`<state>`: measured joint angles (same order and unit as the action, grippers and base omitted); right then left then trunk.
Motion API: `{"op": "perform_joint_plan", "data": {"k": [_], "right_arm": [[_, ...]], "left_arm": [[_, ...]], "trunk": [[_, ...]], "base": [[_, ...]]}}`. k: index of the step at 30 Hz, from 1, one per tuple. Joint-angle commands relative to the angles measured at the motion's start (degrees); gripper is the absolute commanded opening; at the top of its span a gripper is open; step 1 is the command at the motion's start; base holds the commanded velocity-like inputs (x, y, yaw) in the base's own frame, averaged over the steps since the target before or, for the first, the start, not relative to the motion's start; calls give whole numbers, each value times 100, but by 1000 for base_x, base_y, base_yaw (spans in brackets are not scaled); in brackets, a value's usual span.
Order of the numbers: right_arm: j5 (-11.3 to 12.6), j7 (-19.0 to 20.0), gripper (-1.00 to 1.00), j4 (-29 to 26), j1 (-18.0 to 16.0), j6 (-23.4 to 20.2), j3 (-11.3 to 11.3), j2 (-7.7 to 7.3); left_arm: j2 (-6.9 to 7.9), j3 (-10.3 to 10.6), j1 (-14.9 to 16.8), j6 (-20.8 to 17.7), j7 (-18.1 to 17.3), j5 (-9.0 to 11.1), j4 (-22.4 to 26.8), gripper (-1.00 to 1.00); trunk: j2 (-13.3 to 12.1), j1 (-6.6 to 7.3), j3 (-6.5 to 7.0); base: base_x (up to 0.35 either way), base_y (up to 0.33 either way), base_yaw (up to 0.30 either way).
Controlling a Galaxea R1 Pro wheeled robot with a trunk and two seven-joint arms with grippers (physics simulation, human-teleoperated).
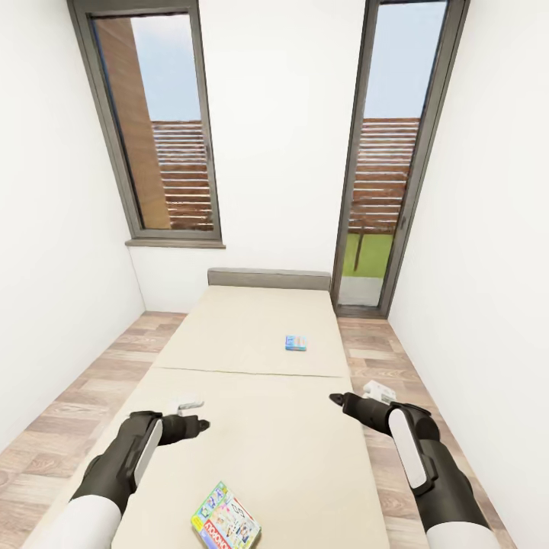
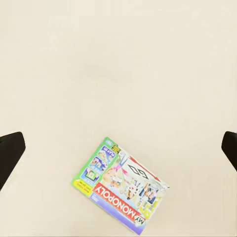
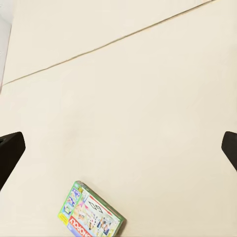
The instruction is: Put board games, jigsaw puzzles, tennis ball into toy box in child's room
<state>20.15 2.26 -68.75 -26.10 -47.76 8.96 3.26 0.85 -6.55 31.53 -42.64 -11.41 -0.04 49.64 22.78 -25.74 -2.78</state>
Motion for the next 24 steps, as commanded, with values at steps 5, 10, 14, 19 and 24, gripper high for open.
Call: {"op": "perform_joint_plan", "data": {"k": [5, 10, 14, 19, 24], "right_arm": [[-11, 28, 100, -26, -1, -31, 40, -19], [-11, 15, 100, -24, 0, -17, 9, 6], [-11, 12, 100, -22, 0, -8, -9, 12], [-11, 32, 100, -126, 22, -11, -36, 10], [-11, 37, 100, -399, 78, -17, -49, 9]], "left_arm": [[-125, -44, 79, 59, 460, 29, -179, 100], [-120, -61, 100, 495, 591, 23, -503, 100], [-96, -60, 106, 648, 600, 27, -593, 100], [-127, -51, 107, 685, 618, 27, -618, 100], [-112, -60, 107, 690, 618, 32, -622, 100]], "trunk": [[14, -4, -14], [14, -4, -14], [14, -4, -14], [14, -4, -14], [14, -4, -14]], "base": [[0, 0, 0], [0, 0, 0], [0, 0, 0], [0, 0, 0], [0, 0, 0]]}}
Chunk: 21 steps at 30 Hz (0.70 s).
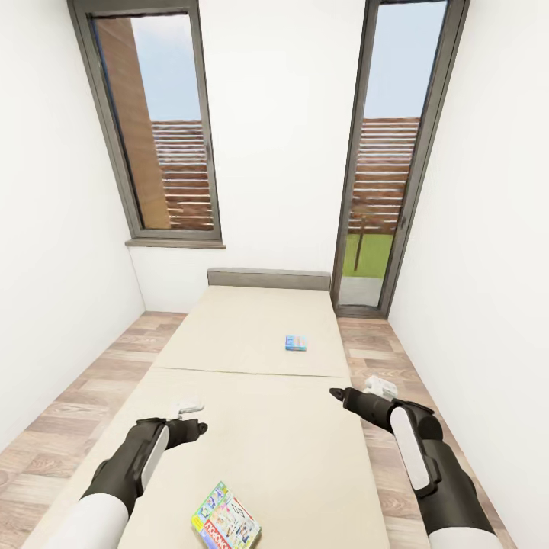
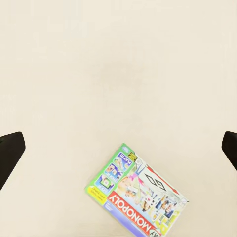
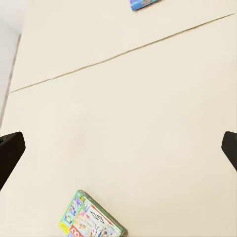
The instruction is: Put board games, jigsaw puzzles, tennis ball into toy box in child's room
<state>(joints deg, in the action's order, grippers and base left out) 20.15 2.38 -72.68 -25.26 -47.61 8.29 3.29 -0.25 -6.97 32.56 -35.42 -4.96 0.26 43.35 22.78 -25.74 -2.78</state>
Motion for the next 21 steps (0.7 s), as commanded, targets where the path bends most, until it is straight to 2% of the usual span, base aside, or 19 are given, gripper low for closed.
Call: {"op": "perform_joint_plan", "data": {"k": [1, 6, 12, 18, 21], "right_arm": [[-15, 25, 100, -29, -1, -34, 16, 6], [-13, 77, 100, -119, 8, -40, 22, 5], [12, 196, 100, -106, -5, 129, -62, 200], [29, 3, 100, 1, -13, 281, -79, 394], [31, -93, 100, 9, -14, 378, -81, 429]], "left_arm": [[7, -20, 5, -35, -33, 4, 7, 100], [18, -29, 5, -74, -50, 8, 6, 100], [-179, 51, 82, -194, -68, 6, -56, 100], [-171, 58, 68, -335, -75, 12, 71, 100], [-170, 61, 67, -345, -75, 12, 79, 100]], "trunk": [[14, -4, -14], [14, -4, -14], [14, -4, -14], [14, -4, -14], [14, -4, -14]], "base": [[0, 0, 0], [0, 0, 0], [0, 0, 0], [0, 0, 0], [0, 0, 0]]}}
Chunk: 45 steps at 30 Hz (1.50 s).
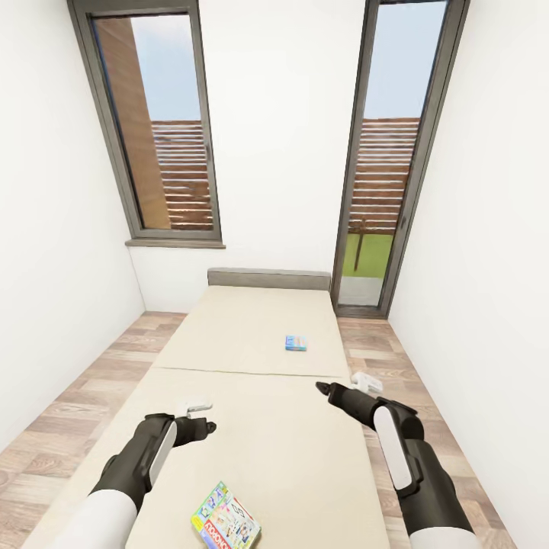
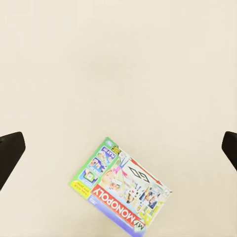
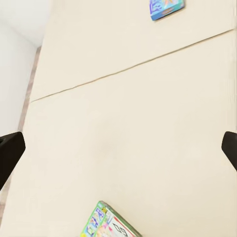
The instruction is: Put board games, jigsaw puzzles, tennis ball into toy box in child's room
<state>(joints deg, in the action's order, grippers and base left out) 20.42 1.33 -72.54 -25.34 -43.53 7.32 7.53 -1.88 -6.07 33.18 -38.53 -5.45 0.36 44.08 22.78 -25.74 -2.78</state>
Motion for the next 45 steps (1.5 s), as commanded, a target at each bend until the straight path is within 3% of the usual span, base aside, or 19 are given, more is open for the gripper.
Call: {"op": "perform_joint_plan", "data": {"k": [1, 18, 29, 45], "right_arm": [[5, -19, 100, -6, -6, 1, 16, 11], [0, -174, 100, 28, -28, 183, 19, 30], [0, -190, 100, 29, -42, -274, 52, -22], [-55, -208, 100, 197, -99, -374, 103, -79]], "left_arm": [[-6, -29, 5, -35, -26, 1, 8, 100], [-8, -26, 4, -40, -18, -1, 13, 100], [-16, -26, 4, -40, -9, -1, 13, 100], [-118, -21, 4, -38, 22, -3, -4, 100]], "trunk": [[14, -4, -14], [14, -4, -23], [14, -4, -80], [14, -4, -208]], "base": [[0, 0, 0], [0, 0, 0], [0, 0, 0], [0, 0, 7]]}}
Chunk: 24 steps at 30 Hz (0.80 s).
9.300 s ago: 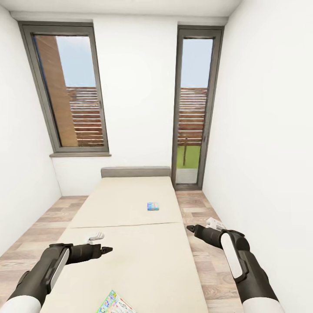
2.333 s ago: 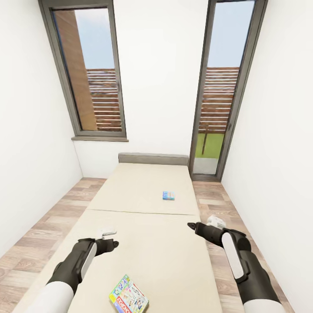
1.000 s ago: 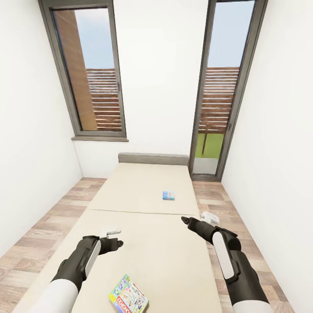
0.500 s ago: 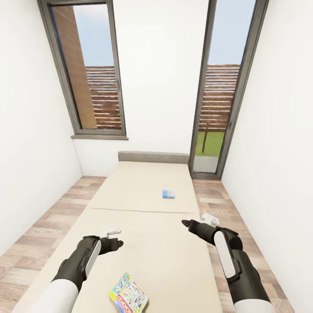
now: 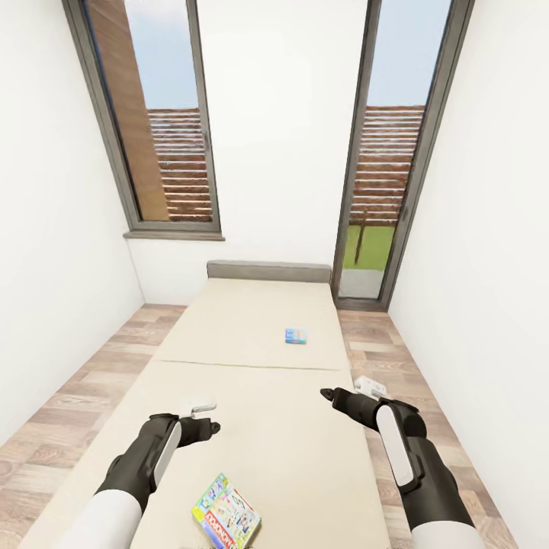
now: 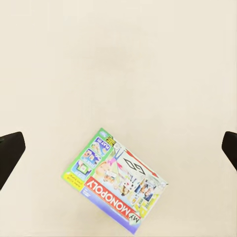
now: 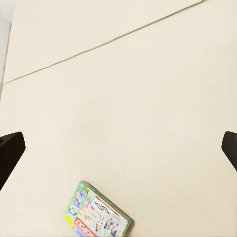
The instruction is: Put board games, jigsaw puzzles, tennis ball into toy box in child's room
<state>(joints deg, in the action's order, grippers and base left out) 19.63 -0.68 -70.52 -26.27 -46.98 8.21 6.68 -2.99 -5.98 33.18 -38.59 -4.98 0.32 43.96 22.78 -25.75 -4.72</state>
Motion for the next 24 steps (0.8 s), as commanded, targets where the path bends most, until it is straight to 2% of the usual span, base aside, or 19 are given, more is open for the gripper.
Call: {"op": "perform_joint_plan", "data": {"k": [1, 6, 9, 11, 14, 18, 24], "right_arm": [[21, -8, 100, -6, -7, -31, 14, 6], [20, -6, 100, -20, -22, -222, 14, 10], [47, 1, 100, -61, -39, -651, 14, 10], [63, 12, 100, -119, -48, -985, 14, 9], [76, 20, 100, -300, -48, -1202, 14, 9], [88, 29, 100, -401, -50, -1286, 14, 9], [93, 32, 100, -432, -53, -1302, 14, 7]], "left_arm": [[-7, -29, 5, -34, -25, 0, 7, 100], [-8, -27, 5, -28, -28, -3, -8, 100], [-9, -1, 5, -16, -29, -8, -139, 100], [-9, 111, 5, 10, -24, -12, -242, 100], [-18, 330, 5, 30, -22, -10, -293, 100], [-24, 470, 5, 46, -21, -7, -311, 100], [-26, 516, 5, 119, -21, -6, -324, 100]], "trunk": [[14, -4, -23], [14, -4, -69], [14, -4, -97], [14, -4, -115], [14, -4, -143], [14, -4, -180], [14, -4, -236]], "base": [[0, 0, 2], [0, 0, 1], [0, 0, 0], [0, 0, 0], [0, 0, 0], [0, 0, 0], [0, 0, 0]]}}
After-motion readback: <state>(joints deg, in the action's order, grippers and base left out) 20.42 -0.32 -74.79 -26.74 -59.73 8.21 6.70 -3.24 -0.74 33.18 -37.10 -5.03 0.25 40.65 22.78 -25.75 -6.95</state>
